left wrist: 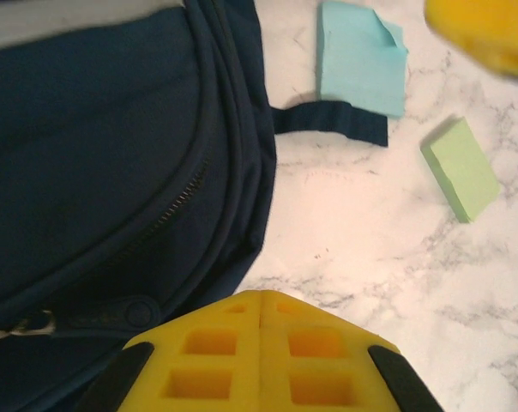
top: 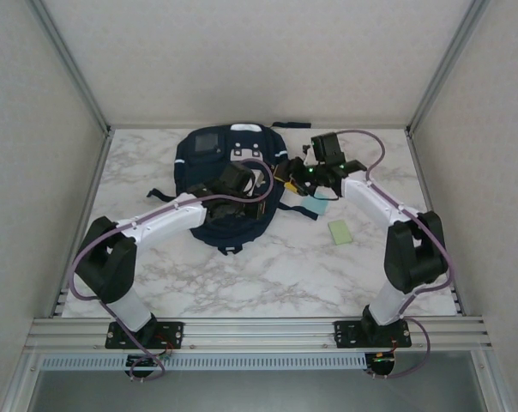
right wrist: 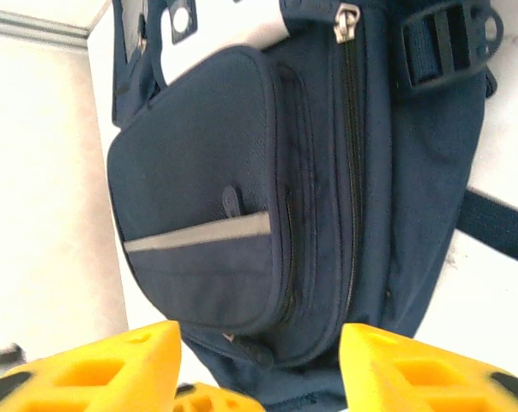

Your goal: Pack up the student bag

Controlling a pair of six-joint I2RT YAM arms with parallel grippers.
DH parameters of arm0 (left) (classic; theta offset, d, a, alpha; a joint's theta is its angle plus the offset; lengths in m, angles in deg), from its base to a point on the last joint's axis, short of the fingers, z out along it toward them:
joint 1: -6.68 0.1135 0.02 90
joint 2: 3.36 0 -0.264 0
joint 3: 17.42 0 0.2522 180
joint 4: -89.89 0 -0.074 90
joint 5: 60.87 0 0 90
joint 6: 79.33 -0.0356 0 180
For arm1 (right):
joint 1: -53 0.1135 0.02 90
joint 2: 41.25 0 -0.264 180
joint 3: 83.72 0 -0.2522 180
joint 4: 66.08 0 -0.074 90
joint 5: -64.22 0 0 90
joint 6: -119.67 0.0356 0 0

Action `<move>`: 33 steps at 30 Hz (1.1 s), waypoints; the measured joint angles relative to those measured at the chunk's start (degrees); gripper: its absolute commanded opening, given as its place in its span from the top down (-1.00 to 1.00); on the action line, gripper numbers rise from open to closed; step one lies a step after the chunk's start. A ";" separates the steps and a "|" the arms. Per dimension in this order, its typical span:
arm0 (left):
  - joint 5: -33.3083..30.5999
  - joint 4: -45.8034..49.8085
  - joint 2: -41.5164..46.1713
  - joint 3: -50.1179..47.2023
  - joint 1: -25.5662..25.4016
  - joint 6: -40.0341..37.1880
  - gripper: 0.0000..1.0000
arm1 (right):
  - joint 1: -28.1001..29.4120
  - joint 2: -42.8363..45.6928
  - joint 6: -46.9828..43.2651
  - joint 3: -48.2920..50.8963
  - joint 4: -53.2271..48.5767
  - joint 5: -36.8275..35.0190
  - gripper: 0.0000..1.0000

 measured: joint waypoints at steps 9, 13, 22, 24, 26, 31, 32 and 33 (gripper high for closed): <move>-13.88 2.12 7.39 -4.20 0.07 7.17 0.14 | 4.28 -5.95 1.40 -1.66 3.96 -0.98 0.07; -17.53 2.12 11.39 -7.30 0.55 10.19 0.03 | 4.92 -9.31 2.49 -3.34 4.96 -2.47 0.01; -18.67 0.85 11.89 -10.88 0.57 13.44 -0.35 | 5.84 -14.60 4.74 -4.90 8.74 -2.38 0.83; -18.03 0.26 11.89 -11.72 0.57 14.56 -0.40 | 5.95 -14.58 5.27 -5.01 9.29 -1.92 1.00; -17.40 -0.31 11.87 -12.11 0.57 15.67 -0.41 | 5.97 -14.45 5.95 -5.07 9.44 -1.92 1.00; -16.90 -2.43 11.30 -12.22 0.57 18.23 -0.37 | 6.08 -12.85 6.27 -5.07 9.49 -2.16 1.00; -16.90 -2.97 10.95 -12.22 0.55 18.75 -0.34 | 6.12 -12.50 6.29 -5.07 9.62 -2.16 1.00; -16.92 -3.48 10.40 -12.20 0.55 19.43 -0.28 | 6.16 -12.13 6.43 -5.07 9.75 -2.16 1.00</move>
